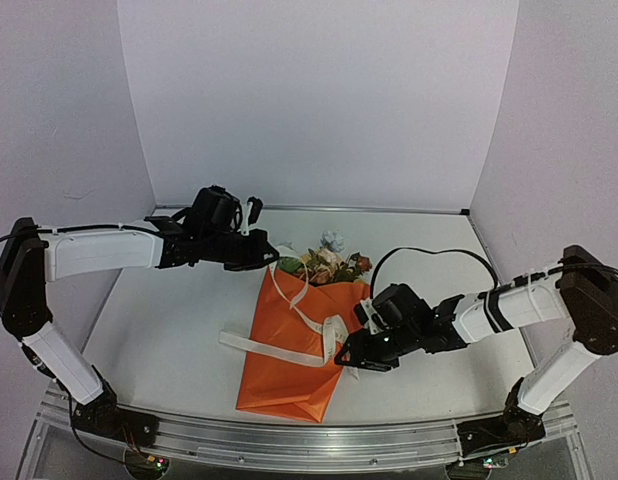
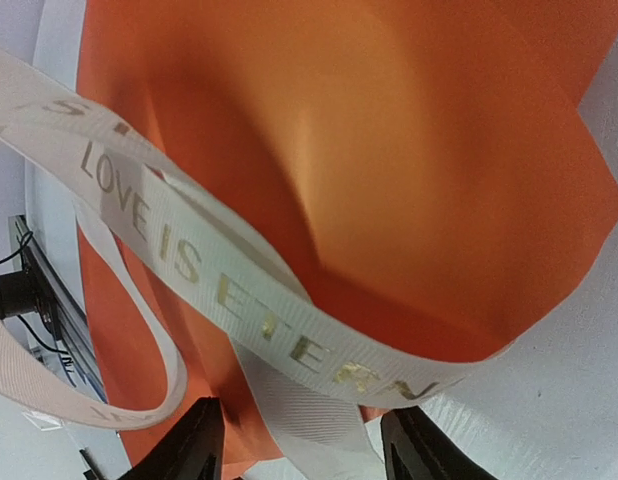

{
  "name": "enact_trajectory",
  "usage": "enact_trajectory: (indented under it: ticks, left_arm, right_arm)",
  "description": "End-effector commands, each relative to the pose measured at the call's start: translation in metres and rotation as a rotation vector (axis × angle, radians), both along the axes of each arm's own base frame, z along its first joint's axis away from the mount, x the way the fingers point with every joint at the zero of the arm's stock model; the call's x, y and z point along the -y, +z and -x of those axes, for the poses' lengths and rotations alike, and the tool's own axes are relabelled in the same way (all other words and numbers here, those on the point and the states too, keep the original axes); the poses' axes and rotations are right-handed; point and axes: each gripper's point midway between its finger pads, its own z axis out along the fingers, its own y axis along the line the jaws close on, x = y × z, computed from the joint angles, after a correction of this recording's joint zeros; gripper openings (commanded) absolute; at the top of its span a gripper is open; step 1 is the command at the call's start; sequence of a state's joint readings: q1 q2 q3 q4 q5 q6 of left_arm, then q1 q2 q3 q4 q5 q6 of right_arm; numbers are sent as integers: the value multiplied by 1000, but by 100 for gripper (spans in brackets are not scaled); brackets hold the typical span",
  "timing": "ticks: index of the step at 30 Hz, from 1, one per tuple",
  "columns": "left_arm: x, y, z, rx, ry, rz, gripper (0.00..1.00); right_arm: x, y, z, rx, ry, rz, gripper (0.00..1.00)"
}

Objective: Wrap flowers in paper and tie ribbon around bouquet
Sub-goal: Cross the ribbon over the folded bouquet.

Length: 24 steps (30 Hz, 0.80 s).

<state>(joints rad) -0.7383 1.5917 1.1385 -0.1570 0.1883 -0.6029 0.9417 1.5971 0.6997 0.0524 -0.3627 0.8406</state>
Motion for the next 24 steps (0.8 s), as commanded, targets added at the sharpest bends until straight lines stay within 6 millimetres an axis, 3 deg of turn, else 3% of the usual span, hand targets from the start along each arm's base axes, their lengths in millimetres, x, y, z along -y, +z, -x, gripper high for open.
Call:
enact_trajectory:
  ticks: [1, 8, 17, 24]
  left_arm:
    - [6, 19, -8, 32, 5, 30, 0]
    - [4, 20, -11, 34, 26, 22, 0]
    - [3, 19, -13, 32, 41, 19, 0]
    - [-6, 15, -17, 33, 86, -15, 0]
  right_arm:
    - [0, 16, -7, 47, -40, -47, 49]
    - [10, 21, -6, 55, -63, -25, 41]
    - [18, 23, -4, 50, -64, 16, 13]
    - [36, 22, 0, 49, -71, 106, 8]
